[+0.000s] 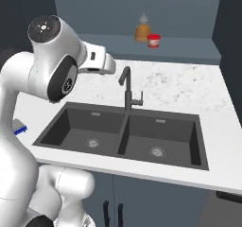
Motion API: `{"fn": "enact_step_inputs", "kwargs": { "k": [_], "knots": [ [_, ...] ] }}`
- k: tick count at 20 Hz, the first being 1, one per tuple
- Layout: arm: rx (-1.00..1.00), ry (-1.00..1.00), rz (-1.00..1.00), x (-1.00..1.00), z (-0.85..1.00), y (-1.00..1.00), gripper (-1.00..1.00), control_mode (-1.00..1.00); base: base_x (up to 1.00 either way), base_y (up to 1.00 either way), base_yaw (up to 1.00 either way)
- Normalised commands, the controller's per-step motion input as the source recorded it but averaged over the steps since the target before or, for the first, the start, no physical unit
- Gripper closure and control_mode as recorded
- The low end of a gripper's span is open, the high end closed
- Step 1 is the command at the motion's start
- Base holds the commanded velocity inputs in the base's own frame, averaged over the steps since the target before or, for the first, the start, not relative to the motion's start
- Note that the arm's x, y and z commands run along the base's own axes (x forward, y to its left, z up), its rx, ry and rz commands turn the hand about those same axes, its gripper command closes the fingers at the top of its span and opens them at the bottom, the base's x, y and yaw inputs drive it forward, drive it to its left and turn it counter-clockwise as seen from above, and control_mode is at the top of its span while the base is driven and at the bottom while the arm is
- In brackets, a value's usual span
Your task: Pick the jam and place it on the digital scale for weighing, and close the cabinet.
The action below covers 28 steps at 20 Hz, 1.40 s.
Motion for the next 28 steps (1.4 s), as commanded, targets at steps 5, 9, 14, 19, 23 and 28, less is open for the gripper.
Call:
{"fn": "enact_step_inputs", "kwargs": {
  "k": [5, 9, 14, 19, 23, 28],
  "knots": [
    [0.0, -0.13, 0.0, 0.18, 0.11, -0.47, -1.0, -1.0, 0.0, 0.0, 0.0],
    [0.0, -0.02, 0.0, 0.53, 0.0, -0.45, -1.0, -1.0, 0.0, 0.0, 0.0],
    [0.0, 0.0, 0.0, 0.76, 0.03, -0.41, -1.0, -1.0, 0.0, 0.0, 0.0],
    [0.0, 0.0, 0.0, 0.79, 0.04, -0.46, -1.0, -1.0, 0.0, 0.0, 0.0],
    [0.0, 0.0, 0.0, 0.77, 0.08, -0.38, -1.0, -1.0, 0.0, 0.0, 0.0],
    [0.0, 0.0, 0.0, 0.75, 0.02, -0.16, -1.0, -1.0, 0.0, 0.0, 0.0]
  ]
}}
